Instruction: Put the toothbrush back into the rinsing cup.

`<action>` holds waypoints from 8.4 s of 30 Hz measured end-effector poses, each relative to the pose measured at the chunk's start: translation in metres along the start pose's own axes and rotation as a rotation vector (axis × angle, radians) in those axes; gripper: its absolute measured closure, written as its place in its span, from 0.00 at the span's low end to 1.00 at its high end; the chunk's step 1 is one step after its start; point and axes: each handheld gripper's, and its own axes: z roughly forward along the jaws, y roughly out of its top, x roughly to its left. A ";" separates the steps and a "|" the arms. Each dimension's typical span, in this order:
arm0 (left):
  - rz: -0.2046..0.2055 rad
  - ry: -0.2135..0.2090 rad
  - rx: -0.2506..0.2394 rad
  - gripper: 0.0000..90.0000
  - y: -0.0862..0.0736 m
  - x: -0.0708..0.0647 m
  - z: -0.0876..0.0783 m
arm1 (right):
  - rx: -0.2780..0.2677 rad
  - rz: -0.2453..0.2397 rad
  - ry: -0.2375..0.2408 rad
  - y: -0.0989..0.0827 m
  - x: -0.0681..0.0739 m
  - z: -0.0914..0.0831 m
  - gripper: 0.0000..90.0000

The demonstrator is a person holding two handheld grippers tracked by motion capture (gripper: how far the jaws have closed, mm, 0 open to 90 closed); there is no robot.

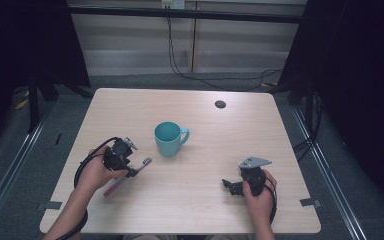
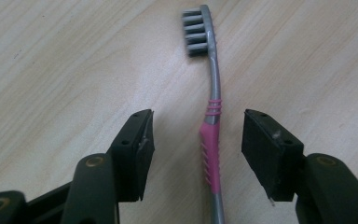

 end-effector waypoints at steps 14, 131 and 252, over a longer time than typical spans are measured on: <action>0.002 -0.017 0.036 0.60 0.011 -0.001 0.003 | 0.000 0.000 0.000 0.000 0.000 0.000 0.12; -0.166 0.080 -0.586 0.90 0.060 0.002 -0.108 | -0.002 -0.003 0.000 0.000 0.000 0.000 0.12; -0.189 0.131 -0.863 0.90 0.129 -0.005 -0.059 | 0.002 -0.001 -0.003 0.001 0.000 0.001 0.12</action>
